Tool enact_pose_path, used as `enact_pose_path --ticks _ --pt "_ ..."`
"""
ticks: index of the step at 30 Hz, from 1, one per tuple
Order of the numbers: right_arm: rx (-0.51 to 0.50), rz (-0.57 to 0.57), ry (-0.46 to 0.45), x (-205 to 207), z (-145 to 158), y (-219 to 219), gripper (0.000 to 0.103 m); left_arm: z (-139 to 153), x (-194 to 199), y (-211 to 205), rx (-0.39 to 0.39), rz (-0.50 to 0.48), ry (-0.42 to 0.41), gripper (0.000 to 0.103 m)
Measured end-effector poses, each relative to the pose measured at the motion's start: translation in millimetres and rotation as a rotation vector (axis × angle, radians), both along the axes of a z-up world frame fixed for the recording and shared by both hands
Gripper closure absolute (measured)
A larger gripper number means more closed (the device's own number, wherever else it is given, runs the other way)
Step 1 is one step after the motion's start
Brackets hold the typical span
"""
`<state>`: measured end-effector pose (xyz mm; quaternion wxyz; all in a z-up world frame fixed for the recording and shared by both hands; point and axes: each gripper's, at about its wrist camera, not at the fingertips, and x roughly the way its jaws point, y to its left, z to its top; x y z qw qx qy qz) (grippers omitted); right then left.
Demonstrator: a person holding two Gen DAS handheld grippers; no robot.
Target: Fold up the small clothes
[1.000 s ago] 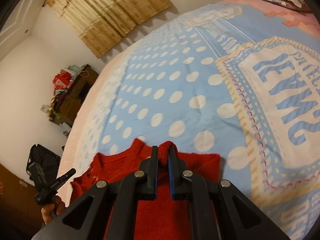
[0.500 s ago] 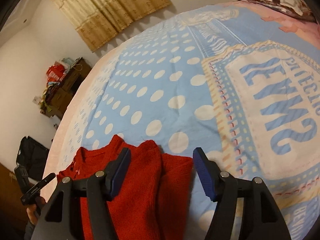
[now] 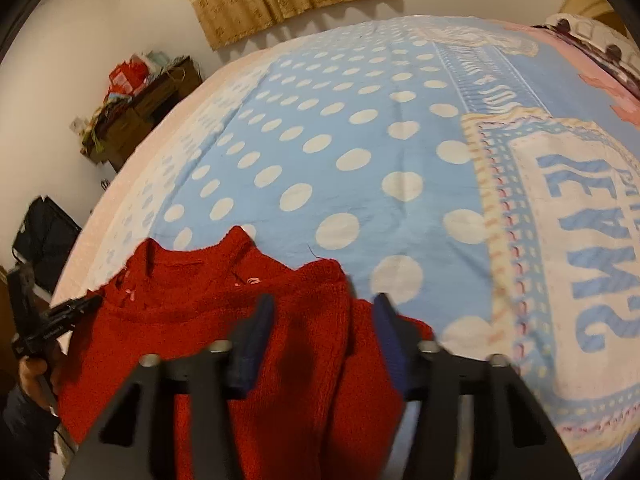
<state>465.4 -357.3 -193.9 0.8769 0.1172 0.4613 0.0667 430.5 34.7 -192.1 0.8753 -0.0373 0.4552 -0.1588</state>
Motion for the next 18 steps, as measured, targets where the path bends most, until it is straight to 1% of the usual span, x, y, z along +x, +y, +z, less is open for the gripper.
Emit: enact_pose_path --ticks 1,3,4,5,6,9,12,13,14,15,17,18 --pt "-0.029 0.006 -0.002 2 -1 4 0.083 1 -1 -1 0.01 -0.004 -0.008 0.085" --pt "-0.081 0.011 -0.023 1 1 9 0.093 6 -3 -4 0.036 -0.007 -0.032 0.086" --pt "-0.102 0.01 -0.041 -1 4 12 0.098 8 -4 -3 0.036 -0.002 -0.043 0.087" --pt "-0.108 0.008 -0.048 -1 6 12 0.099 12 -4 -1 0.023 0.005 -0.053 0.087" --pt "-0.115 0.004 -0.061 -2 10 12 0.103 15 -4 1 0.006 0.012 -0.058 0.087" --pt "-0.137 -0.027 -0.09 -4 19 9 0.103 21 -2 8 -0.041 0.036 -0.068 0.088" --pt "-0.138 -0.055 -0.117 -6 29 3 0.103 23 0 10 -0.064 0.047 -0.071 0.088" --pt "-0.124 -0.052 -0.12 -6 31 1 0.103 23 0 9 -0.069 0.041 -0.072 0.088" --pt "-0.099 -0.034 -0.116 -5 32 0 0.103 22 1 7 -0.063 0.037 -0.071 0.088" --pt "-0.098 -0.03 -0.106 -4 32 0 0.103 21 1 6 -0.054 0.036 -0.068 0.088" --pt "-0.074 -0.021 -0.064 2 26 1 0.102 16 2 6 -0.053 0.039 -0.058 0.088" --pt "-0.071 -0.022 -0.046 5 23 2 0.095 14 2 7 -0.056 0.043 -0.053 0.088"
